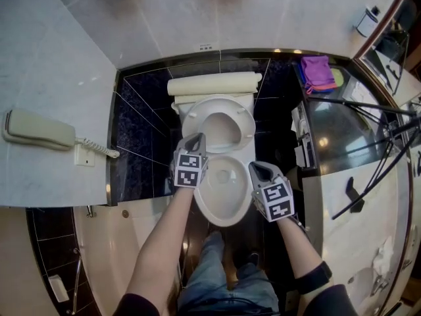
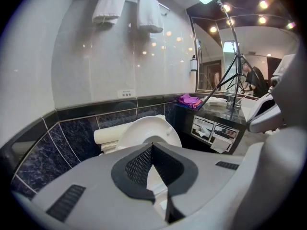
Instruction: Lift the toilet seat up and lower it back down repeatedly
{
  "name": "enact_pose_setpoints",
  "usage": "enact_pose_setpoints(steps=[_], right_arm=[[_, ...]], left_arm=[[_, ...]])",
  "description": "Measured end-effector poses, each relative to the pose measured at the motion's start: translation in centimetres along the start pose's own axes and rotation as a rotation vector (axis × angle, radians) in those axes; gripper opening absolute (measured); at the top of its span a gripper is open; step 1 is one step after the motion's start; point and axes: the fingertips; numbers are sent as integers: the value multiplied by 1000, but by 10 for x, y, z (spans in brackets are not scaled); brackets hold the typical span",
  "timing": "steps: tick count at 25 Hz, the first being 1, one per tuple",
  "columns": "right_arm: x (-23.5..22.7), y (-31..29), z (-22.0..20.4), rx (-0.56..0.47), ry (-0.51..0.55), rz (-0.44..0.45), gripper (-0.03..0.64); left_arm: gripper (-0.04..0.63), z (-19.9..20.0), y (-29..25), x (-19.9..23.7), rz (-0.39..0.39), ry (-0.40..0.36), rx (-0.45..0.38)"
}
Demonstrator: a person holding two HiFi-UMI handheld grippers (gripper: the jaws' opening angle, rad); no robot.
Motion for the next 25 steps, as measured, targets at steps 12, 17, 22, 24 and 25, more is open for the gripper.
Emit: enact_pose_setpoints(steps=[12, 17, 22, 24, 25], right_arm=[[27, 118, 12, -37, 55, 23, 17], [34, 159, -2, -36, 83, 9, 17], [46, 193, -14, -36, 103, 4, 17], [48, 204, -16, -38, 107, 0, 17], [48, 210, -18, -38, 107, -2, 17]], left_arm=[[-8, -29, 194, -79, 66, 28, -36], [-8, -45, 253, -94, 116, 39, -83], [-8, -62, 302, -112, 123, 70, -102], [-8, -66, 316, -117, 124, 80, -108], [-8, -68, 323, -119, 122, 82, -110]])
Point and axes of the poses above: the fingertips, and each gripper's own axes: y backward along the fingers, x to its left, z out of its top, and after that the axes turned 15 degrees about y, right-handed
